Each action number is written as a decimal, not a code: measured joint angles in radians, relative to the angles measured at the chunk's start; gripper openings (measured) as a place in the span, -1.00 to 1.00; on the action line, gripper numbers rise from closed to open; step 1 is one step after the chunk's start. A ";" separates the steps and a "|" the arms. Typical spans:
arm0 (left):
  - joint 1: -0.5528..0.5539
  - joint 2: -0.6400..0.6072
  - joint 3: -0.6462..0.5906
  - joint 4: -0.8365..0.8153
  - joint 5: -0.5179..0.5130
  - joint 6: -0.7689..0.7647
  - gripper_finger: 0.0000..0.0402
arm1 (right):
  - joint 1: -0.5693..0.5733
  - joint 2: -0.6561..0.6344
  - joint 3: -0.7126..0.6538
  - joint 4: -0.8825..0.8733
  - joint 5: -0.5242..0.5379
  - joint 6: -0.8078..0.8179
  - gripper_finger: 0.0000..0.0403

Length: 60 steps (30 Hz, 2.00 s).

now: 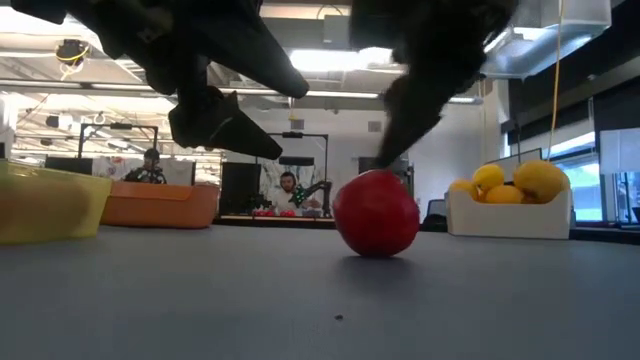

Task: Sort produce into baskets
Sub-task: Put the red tomato into the yellow bin

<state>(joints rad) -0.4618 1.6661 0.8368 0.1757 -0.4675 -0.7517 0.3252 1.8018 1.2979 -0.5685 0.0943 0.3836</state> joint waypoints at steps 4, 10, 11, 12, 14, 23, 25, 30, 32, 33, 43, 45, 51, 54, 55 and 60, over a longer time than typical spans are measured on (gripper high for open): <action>0.005 0.000 0.000 0.000 0.004 0.002 0.90 | 0.051 -0.018 0.030 -0.212 0.045 0.010 0.59; 0.058 0.004 0.015 -0.002 0.089 -0.008 0.90 | 0.149 -0.023 0.005 -0.352 0.184 0.078 0.59; 0.067 0.006 0.023 -0.002 0.100 0.002 0.90 | 0.163 -0.023 -0.011 -0.343 0.200 0.090 0.59; 0.077 0.011 0.034 -0.008 0.109 0.015 0.90 | 0.176 -0.021 -0.025 -0.349 0.207 0.109 0.59; 0.093 0.032 0.069 -0.008 0.134 0.045 0.90 | 0.203 -0.021 -0.055 -0.373 0.211 0.153 0.59; 0.159 0.183 0.300 -0.255 0.186 0.189 0.90 | 0.337 -0.021 -0.250 -0.294 0.227 0.358 0.59; 0.173 0.209 0.368 -0.319 0.200 0.217 0.90 | 0.358 -0.024 -0.280 -0.260 0.235 0.410 0.59; 0.193 0.257 0.485 -0.411 0.219 0.307 0.90 | 0.396 -0.027 -0.323 -0.210 0.280 0.480 0.59; 0.208 0.284 0.512 -0.409 0.257 0.340 0.90 | 0.406 -0.025 -0.323 -0.210 0.314 0.490 0.59; 0.214 0.300 0.521 -0.409 0.272 0.351 0.90 | 0.407 -0.025 -0.323 -0.208 0.322 0.491 0.59; 0.225 0.412 0.539 -0.450 0.328 0.390 0.89 | 0.403 -0.024 -0.323 -0.198 0.323 0.499 0.59; 0.222 0.413 0.539 -0.456 0.329 0.391 0.83 | 0.403 -0.023 -0.324 -0.197 0.324 0.500 0.59; 0.222 0.405 0.540 -0.415 0.328 0.388 0.50 | 0.403 -0.022 -0.324 -0.192 0.334 0.501 0.59; 0.221 0.395 0.541 -0.428 0.328 0.382 0.38 | 0.403 -0.022 -0.324 -0.191 0.337 0.504 0.59; 0.217 0.388 0.541 -0.435 0.328 0.368 0.37 | 0.403 -0.022 -0.325 -0.191 0.337 0.507 0.59; 0.176 0.298 0.540 -0.469 0.329 0.324 0.39 | 0.402 -0.019 -0.325 -0.162 0.365 0.551 0.59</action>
<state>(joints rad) -0.2861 1.9644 1.3766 -0.2938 -0.1389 -0.4280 0.7268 1.7825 0.9733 -0.7308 0.4596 0.9347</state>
